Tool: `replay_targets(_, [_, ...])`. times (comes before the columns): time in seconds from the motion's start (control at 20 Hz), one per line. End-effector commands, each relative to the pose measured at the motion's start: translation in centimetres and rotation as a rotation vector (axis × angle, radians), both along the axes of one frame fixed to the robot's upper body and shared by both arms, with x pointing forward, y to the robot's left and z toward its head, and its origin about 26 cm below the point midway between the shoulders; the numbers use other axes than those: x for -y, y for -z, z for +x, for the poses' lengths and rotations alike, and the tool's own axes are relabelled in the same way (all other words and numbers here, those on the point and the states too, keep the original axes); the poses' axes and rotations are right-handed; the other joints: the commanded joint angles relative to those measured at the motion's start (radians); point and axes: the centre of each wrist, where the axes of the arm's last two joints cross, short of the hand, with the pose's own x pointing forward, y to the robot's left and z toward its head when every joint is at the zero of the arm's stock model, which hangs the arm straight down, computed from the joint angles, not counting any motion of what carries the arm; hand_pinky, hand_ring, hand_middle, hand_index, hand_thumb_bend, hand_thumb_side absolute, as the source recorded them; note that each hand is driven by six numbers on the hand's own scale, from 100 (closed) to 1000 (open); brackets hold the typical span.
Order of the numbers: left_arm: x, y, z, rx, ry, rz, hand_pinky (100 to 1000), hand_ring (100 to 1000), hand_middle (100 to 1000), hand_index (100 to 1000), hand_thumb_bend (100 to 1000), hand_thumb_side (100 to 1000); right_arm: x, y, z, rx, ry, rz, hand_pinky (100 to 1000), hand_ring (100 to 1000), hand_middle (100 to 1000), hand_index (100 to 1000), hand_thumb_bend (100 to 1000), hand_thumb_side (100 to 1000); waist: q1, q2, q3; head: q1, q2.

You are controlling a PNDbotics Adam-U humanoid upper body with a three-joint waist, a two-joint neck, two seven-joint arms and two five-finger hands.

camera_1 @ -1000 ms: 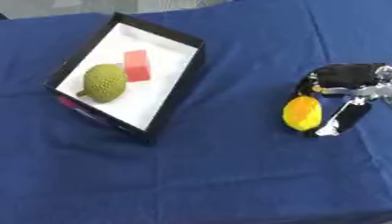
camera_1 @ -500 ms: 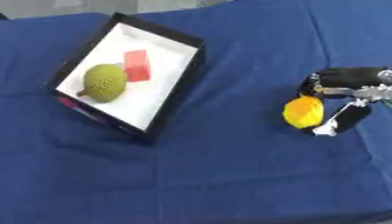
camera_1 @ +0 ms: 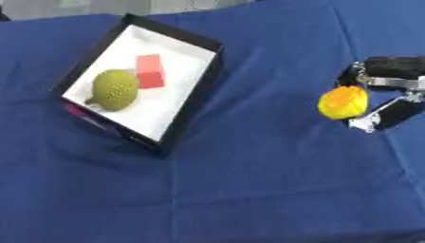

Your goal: Pick up objects on the table and place them in the box.

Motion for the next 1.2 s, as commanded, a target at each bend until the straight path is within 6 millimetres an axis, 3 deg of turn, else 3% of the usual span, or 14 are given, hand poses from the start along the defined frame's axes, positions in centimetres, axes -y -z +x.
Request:
replay_targets(0.05, [-0.2, -0.7, -0.2, 0.018, 0.0, 0.021, 610, 680, 666, 720, 100, 628, 0.2, -3.0, -0.4, 0.031, -0.082, -0.058, 796, 384, 398, 599, 100, 349, -0.006, -0.017, -0.001, 0.004, -0.001])
replay_targets(0.2, [-0.2, -0.8, -0.2, 0.018, 0.001, 0.021, 609, 680, 667, 720, 100, 627, -0.5, -4.5, -0.2, 0.072, -0.111, -0.007, 795, 379, 394, 598, 100, 328, -0.007, -0.021, 0.0, 0.005, -0.001])
replay_targets(0.4, [-0.2, -0.8, -0.3, 0.019, 0.0, 0.022, 609, 680, 667, 719, 100, 625, -3.0, -7.9, 0.5, 0.152, -0.192, 0.105, 792, 373, 390, 598, 100, 283, -0.007, -0.027, 0.003, 0.012, -0.001])
replay_targets(0.55, [-0.2, -0.7, -0.3, 0.017, 0.003, 0.021, 609, 680, 667, 719, 100, 624, -6.3, -10.3, 1.4, 0.186, -0.277, 0.184, 785, 371, 389, 598, 100, 267, -0.007, -0.031, 0.006, 0.024, -0.001])
replay_targets(0.6, [-0.2, -0.7, -0.3, 0.015, 0.003, 0.02, 609, 680, 667, 719, 100, 628, -7.4, -11.0, 1.8, 0.191, -0.302, 0.207, 783, 371, 388, 598, 100, 312, -0.007, -0.033, 0.007, 0.028, -0.001])
replay_targets(0.65, [-0.2, -0.6, -0.3, 0.014, 0.003, 0.019, 609, 680, 667, 719, 100, 624, -8.7, -11.6, 2.3, 0.196, -0.328, 0.232, 782, 371, 388, 598, 100, 254, -0.007, -0.035, 0.009, 0.031, -0.001])
replay_targets(0.75, [-0.2, -0.6, -0.4, 0.013, 0.003, 0.018, 609, 680, 667, 719, 100, 623, -11.2, -12.3, 3.4, 0.197, -0.37, 0.273, 780, 371, 387, 598, 100, 243, -0.006, -0.038, 0.011, 0.033, -0.001])
replay_targets(1.2, [-0.1, -0.6, -0.4, 0.027, -0.015, -0.008, 610, 685, 682, 724, 100, 619, -22.8, -12.4, 7.3, 0.219, -0.488, 0.38, 757, 380, 397, 599, 100, 240, -0.002, -0.042, 0.037, 0.021, -0.001])
